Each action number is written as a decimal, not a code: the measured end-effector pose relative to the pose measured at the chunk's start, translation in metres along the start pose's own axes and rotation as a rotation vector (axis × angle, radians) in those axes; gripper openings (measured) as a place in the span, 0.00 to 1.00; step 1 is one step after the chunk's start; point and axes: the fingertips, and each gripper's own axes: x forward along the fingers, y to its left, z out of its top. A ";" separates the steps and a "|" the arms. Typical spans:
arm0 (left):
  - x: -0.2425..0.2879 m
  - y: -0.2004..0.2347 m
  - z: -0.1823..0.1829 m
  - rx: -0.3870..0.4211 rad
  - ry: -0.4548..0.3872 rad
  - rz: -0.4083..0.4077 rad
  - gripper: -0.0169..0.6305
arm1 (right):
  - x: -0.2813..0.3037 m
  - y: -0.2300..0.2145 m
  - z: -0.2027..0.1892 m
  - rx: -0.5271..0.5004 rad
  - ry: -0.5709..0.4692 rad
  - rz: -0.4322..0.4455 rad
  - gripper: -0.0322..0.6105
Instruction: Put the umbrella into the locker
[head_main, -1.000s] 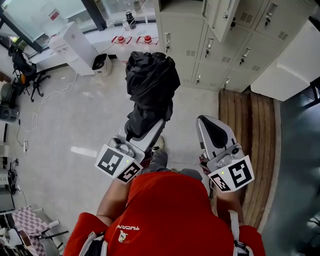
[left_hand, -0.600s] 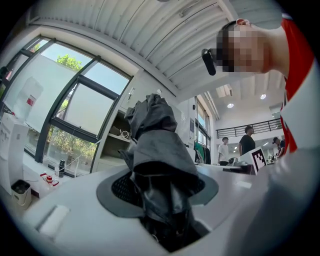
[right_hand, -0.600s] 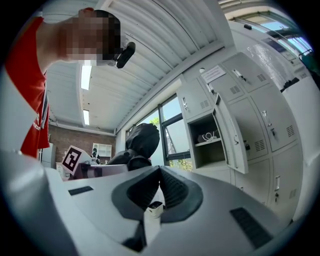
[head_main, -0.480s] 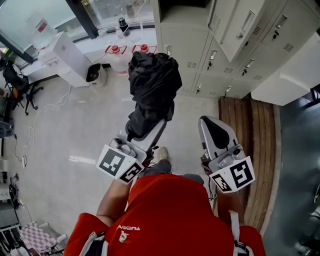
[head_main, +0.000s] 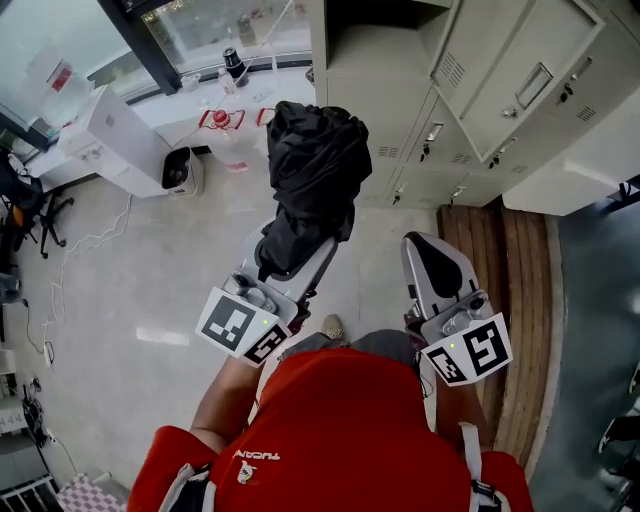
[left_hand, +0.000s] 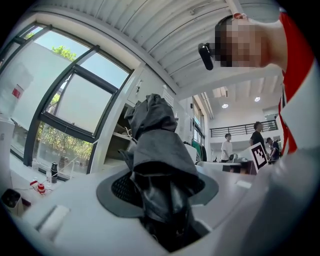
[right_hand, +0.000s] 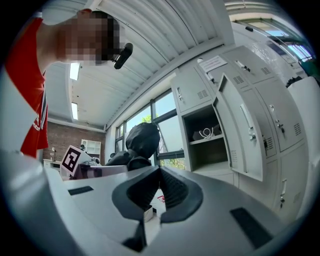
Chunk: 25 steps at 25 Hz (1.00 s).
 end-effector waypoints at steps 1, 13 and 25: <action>0.004 0.006 0.000 -0.003 0.001 -0.003 0.35 | 0.005 -0.003 -0.001 0.000 0.005 -0.004 0.05; 0.044 0.042 -0.005 -0.024 0.015 -0.029 0.35 | 0.042 -0.036 -0.003 -0.010 0.012 -0.037 0.05; 0.132 0.071 -0.001 -0.011 0.019 0.007 0.35 | 0.092 -0.114 0.012 -0.052 -0.019 0.002 0.05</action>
